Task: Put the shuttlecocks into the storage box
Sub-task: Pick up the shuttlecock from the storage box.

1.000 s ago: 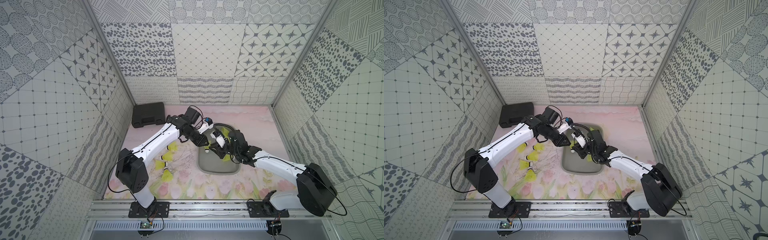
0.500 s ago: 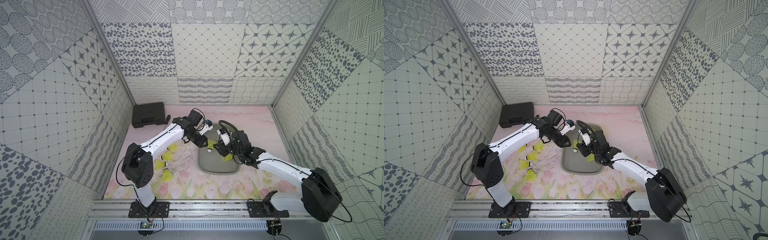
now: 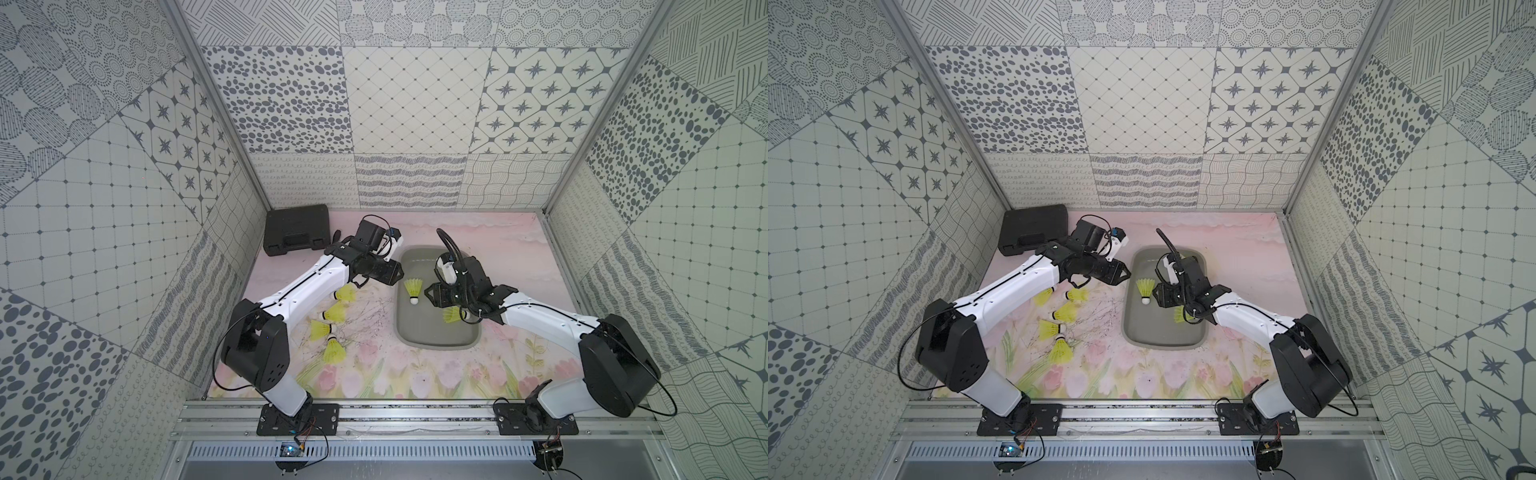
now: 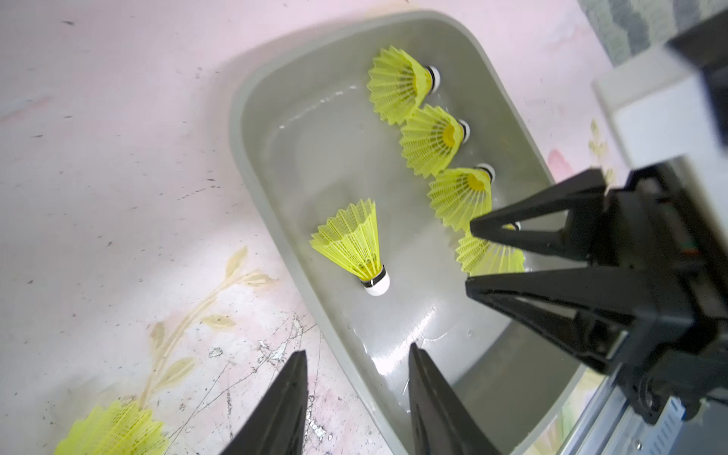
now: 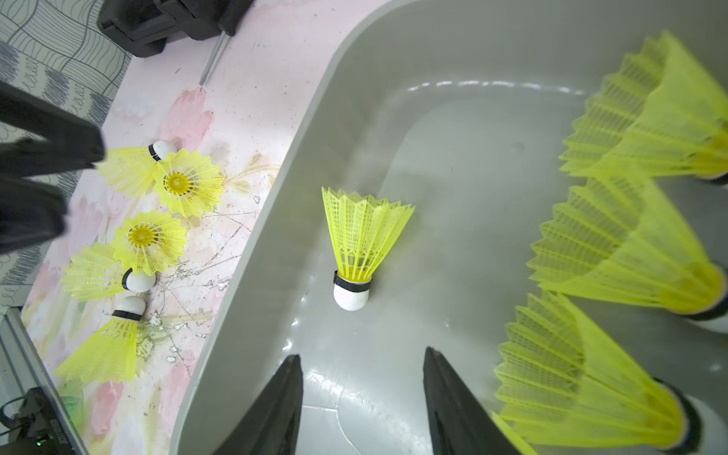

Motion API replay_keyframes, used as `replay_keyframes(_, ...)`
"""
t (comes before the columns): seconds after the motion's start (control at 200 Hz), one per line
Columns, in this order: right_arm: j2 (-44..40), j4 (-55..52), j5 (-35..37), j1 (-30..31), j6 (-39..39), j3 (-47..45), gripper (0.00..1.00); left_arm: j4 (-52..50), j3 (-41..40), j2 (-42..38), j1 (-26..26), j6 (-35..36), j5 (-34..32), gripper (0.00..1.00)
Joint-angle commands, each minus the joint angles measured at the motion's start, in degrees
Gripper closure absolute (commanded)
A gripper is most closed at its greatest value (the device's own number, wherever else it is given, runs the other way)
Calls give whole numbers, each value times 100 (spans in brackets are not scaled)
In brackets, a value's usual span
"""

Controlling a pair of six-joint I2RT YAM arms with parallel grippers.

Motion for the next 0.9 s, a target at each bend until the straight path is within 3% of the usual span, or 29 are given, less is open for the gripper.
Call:
replay_keyframes(0.0,275,66,273,151,566,289,44,1347,-642,-687,285,-1649,-135,55)
replay_keyframes(0.08,500,51,498,298,626,439,39,1348,-793,-912,360,-1871,-169,54)
replay_keyframes(0.46,1671,79,710,547,331,1163,38,1324,-1368,-1499,651,-2230,-11,54)
replay_keyframes(0.895,2313,25,1235,771,39,1536,52,1328,-1497,-1619,816,-2278,150,55)
